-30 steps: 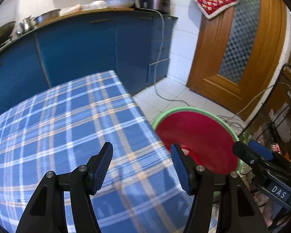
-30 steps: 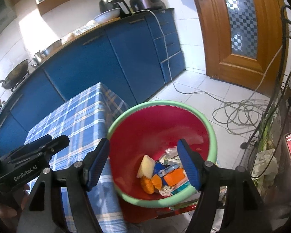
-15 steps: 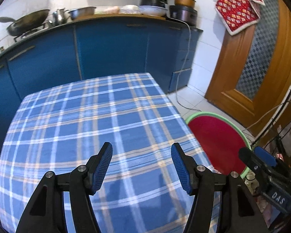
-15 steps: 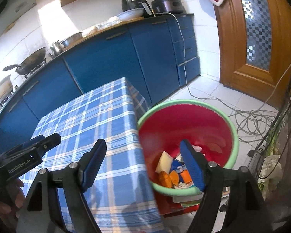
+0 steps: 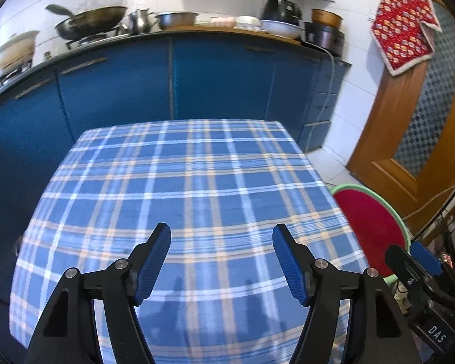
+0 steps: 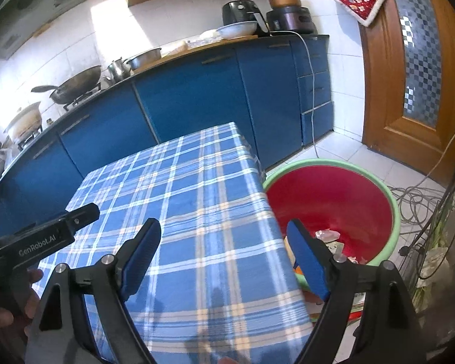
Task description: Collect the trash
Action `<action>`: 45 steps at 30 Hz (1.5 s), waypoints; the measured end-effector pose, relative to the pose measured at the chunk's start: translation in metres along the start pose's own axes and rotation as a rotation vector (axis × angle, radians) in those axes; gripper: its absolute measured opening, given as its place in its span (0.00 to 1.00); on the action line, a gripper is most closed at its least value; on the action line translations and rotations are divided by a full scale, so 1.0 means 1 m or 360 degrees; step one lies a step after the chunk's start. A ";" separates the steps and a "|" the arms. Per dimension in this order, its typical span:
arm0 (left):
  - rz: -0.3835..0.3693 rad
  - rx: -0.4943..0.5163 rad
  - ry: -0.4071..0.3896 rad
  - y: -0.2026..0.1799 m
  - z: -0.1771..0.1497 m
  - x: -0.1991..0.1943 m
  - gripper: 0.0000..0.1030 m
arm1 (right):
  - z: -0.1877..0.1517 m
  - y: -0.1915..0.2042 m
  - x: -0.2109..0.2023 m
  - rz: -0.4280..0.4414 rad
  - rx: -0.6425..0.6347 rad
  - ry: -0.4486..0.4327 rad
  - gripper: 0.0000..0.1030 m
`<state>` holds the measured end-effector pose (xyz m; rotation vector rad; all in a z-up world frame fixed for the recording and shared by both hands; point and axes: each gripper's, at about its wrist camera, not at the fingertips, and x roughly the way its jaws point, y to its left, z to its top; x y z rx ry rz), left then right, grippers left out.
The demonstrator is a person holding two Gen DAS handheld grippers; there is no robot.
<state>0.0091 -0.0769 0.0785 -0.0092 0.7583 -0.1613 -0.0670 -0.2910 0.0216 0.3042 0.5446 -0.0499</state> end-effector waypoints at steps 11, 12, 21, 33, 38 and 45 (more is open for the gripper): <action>0.0065 -0.0047 -0.0022 0.021 -0.012 -0.006 0.69 | -0.008 0.020 -0.003 0.0005 -0.0069 -0.0022 0.82; 0.0072 -0.0039 -0.0033 0.020 -0.013 -0.007 0.69 | -0.008 0.021 -0.003 0.0003 -0.0069 -0.0022 0.82; 0.0077 -0.0032 -0.0066 0.020 -0.014 -0.010 0.69 | -0.008 0.023 -0.001 -0.0006 -0.0070 -0.0015 0.83; 0.0081 -0.0052 -0.0084 0.022 -0.015 -0.012 0.69 | -0.007 0.024 -0.002 -0.0007 -0.0071 -0.0011 0.83; 0.0082 -0.0062 -0.0088 0.023 -0.014 -0.013 0.69 | -0.008 0.024 -0.002 -0.0005 -0.0073 -0.0012 0.83; 0.0084 -0.0066 -0.0090 0.023 -0.014 -0.013 0.69 | -0.008 0.024 -0.001 -0.0005 -0.0073 -0.0011 0.83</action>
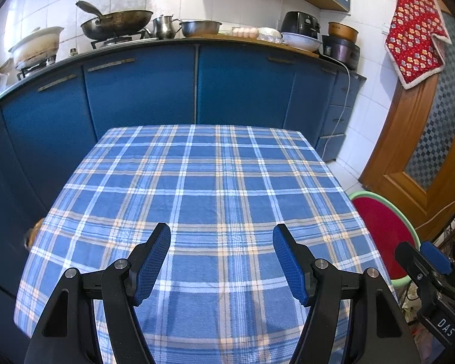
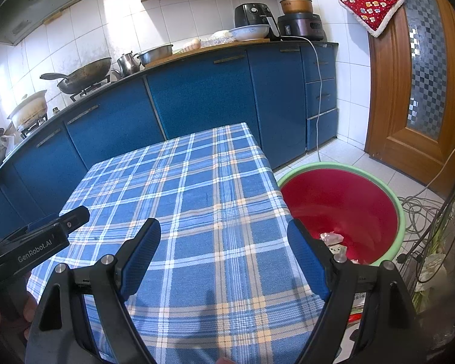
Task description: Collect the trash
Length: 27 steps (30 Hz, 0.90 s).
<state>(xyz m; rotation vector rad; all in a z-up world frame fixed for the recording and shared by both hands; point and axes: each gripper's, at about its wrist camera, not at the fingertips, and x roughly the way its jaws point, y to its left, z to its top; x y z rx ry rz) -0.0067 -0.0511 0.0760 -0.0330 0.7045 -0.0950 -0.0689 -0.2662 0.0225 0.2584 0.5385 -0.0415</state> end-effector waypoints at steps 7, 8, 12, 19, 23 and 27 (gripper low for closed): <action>0.0000 -0.0003 -0.0001 0.001 0.001 -0.001 0.69 | 0.000 0.000 0.000 0.0000 0.0000 -0.0002 0.83; 0.0000 -0.0002 -0.0001 0.001 0.000 -0.001 0.69 | 0.000 0.000 0.000 -0.0001 -0.0001 -0.0001 0.83; -0.0001 -0.0003 -0.0004 0.001 0.001 -0.001 0.69 | 0.000 0.000 0.000 -0.0001 -0.0001 -0.0001 0.83; 0.0000 -0.0004 -0.0007 0.001 0.001 -0.002 0.69 | 0.000 0.000 0.000 0.0001 0.0000 0.0000 0.83; -0.0001 -0.0003 -0.0005 0.001 0.001 -0.002 0.69 | 0.000 0.000 -0.001 0.0000 -0.0001 -0.0002 0.83; -0.0001 -0.0002 -0.0005 0.001 0.001 -0.002 0.69 | 0.000 0.000 0.000 0.0001 0.0000 0.0000 0.83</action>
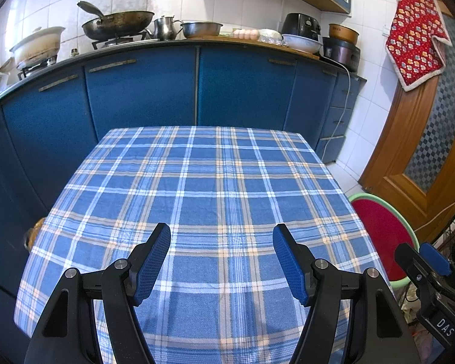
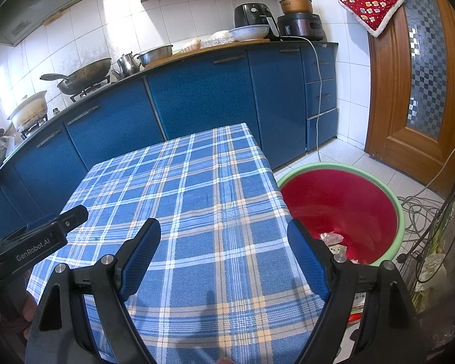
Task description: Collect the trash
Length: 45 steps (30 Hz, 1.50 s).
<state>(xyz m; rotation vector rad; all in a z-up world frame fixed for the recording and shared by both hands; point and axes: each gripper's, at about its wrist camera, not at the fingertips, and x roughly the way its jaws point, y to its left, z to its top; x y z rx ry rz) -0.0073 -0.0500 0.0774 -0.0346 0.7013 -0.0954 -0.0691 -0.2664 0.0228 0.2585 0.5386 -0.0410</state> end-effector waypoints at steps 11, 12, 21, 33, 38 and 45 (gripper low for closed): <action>0.0000 -0.0002 -0.0001 0.000 0.000 0.000 0.69 | 0.001 0.001 0.000 -0.0002 0.0001 -0.0002 0.83; 0.0000 -0.0001 -0.0001 0.000 0.000 0.000 0.69 | 0.001 0.000 -0.001 -0.0001 0.0002 -0.0001 0.83; -0.0001 0.0000 -0.0001 0.000 0.000 0.000 0.69 | 0.001 0.000 0.000 0.0000 0.0000 -0.0003 0.83; 0.0001 -0.0005 -0.0004 0.001 0.002 -0.002 0.69 | 0.004 0.001 -0.003 -0.0005 0.0000 -0.0018 0.83; 0.0000 -0.0005 -0.0004 0.001 0.002 -0.001 0.69 | 0.003 0.001 -0.002 -0.0005 -0.0001 -0.0019 0.83; -0.0001 -0.0012 0.0004 0.002 0.003 -0.004 0.69 | 0.003 0.001 -0.002 -0.0008 -0.0001 -0.0018 0.83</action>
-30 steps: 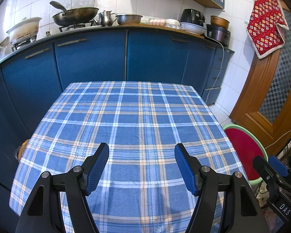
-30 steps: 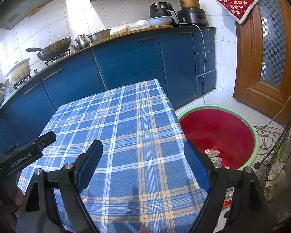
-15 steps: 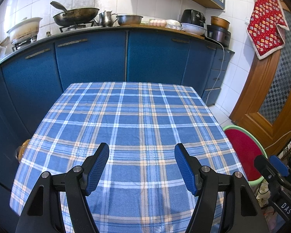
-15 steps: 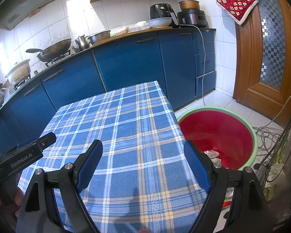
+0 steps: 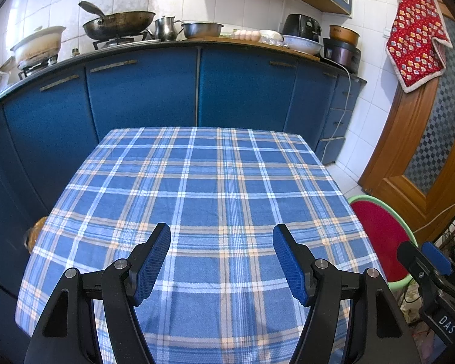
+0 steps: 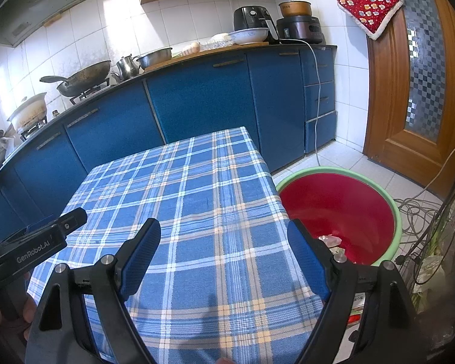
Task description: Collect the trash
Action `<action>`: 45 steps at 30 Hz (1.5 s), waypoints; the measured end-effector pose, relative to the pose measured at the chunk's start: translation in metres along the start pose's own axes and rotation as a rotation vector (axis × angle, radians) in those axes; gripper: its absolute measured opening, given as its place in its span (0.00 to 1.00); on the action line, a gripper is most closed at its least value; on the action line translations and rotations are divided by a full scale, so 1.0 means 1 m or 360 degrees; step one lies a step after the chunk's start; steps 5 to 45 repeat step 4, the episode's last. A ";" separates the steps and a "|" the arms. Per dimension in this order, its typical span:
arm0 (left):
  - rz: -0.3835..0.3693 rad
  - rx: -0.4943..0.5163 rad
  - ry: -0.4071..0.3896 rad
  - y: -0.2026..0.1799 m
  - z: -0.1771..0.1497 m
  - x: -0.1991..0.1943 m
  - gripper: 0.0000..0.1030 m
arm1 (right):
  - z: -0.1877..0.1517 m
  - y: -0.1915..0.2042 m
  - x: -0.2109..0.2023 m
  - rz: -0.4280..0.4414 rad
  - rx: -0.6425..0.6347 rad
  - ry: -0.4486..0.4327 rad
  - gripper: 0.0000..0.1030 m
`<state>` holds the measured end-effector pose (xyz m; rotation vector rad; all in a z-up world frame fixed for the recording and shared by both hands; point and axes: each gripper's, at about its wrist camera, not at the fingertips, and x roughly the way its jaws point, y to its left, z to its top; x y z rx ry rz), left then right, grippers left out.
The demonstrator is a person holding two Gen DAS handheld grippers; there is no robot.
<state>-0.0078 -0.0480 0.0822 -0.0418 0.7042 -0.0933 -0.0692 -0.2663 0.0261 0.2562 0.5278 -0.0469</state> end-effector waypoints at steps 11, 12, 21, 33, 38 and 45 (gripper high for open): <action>0.0003 -0.0001 0.0005 -0.001 0.001 0.000 0.69 | 0.001 -0.002 0.000 -0.0006 0.0003 0.0005 0.83; 0.0003 -0.0001 0.0005 -0.001 0.001 0.000 0.69 | 0.001 -0.002 0.000 -0.0006 0.0003 0.0005 0.83; 0.0003 -0.0001 0.0005 -0.001 0.001 0.000 0.69 | 0.001 -0.002 0.000 -0.0006 0.0003 0.0005 0.83; 0.0003 -0.0001 0.0005 -0.001 0.001 0.000 0.69 | 0.001 -0.002 0.000 -0.0006 0.0003 0.0005 0.83; 0.0003 -0.0001 0.0005 -0.001 0.001 0.000 0.69 | 0.001 -0.002 0.000 -0.0006 0.0003 0.0005 0.83; 0.0003 -0.0001 0.0005 -0.001 0.001 0.000 0.69 | 0.001 -0.002 0.000 -0.0006 0.0003 0.0005 0.83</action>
